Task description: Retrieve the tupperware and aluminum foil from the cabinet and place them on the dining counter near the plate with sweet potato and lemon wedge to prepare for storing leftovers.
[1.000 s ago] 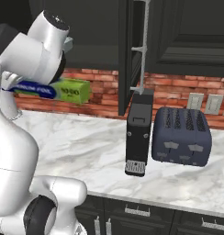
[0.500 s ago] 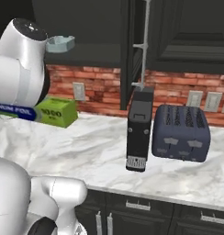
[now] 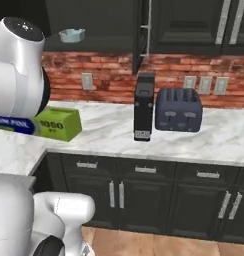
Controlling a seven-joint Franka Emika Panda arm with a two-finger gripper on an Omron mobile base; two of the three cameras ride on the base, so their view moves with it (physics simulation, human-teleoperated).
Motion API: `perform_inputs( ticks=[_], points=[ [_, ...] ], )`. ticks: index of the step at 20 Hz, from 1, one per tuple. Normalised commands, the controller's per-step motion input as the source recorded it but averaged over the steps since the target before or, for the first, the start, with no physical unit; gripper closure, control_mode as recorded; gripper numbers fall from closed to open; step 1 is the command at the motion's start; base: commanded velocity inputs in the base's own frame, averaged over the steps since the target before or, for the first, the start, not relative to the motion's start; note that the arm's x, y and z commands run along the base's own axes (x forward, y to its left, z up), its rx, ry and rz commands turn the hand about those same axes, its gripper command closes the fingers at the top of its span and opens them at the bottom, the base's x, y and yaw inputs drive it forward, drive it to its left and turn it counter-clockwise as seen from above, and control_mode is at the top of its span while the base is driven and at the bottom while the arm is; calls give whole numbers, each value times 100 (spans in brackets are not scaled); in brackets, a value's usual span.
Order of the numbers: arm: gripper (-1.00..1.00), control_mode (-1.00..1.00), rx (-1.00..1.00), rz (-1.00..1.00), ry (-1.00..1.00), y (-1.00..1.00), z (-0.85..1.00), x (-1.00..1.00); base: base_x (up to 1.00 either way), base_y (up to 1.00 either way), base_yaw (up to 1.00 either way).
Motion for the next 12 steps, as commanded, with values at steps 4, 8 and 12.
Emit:
perform_inputs(
  ticks=[4, 8, 12],
  points=[
    [100, 100, 0, 0, 0, 0, 0, 0, -25, -83, -56],
    [100, 100, 0, 0, 0, 0, 0, 0, 0, -100, -65],
    [100, 100, 0, 0, 0, 0, 0, 0, 2, -99, -70]
  ],
)
